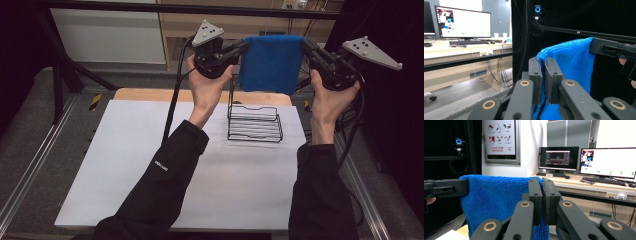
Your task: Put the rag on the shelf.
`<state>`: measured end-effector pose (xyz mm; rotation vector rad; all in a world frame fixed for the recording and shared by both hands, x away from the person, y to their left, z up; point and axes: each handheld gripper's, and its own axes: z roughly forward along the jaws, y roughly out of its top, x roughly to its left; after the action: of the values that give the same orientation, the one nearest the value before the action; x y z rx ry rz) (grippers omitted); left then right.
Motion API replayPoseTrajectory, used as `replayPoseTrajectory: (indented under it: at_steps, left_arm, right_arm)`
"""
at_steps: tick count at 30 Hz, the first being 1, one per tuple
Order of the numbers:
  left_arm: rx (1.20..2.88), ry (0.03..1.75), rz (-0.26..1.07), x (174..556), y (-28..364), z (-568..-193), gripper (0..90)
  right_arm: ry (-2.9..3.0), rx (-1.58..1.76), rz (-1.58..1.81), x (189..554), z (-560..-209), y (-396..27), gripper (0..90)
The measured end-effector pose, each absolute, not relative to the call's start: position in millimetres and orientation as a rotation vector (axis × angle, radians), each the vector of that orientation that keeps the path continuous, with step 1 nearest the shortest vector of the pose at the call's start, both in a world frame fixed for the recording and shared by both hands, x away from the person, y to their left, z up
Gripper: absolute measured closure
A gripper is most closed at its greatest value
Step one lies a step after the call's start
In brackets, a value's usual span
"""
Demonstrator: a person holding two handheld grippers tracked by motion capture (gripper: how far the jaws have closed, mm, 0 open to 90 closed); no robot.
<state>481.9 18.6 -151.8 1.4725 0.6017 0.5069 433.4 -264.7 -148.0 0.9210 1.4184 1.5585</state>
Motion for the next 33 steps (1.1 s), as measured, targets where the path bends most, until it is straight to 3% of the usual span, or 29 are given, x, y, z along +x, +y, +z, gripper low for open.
replayPoseTrajectory:
  at_steps: [14,33]
  left_arm:
    - [1.465,0.613,0.519,503,9,-145,84.6]
    - [1.541,0.615,0.545,526,6,-173,84.6]
  right_arm:
    - [1.415,0.951,1.560,458,-146,-273,87.1]
    - [1.498,0.976,1.502,486,-166,-278,87.1]
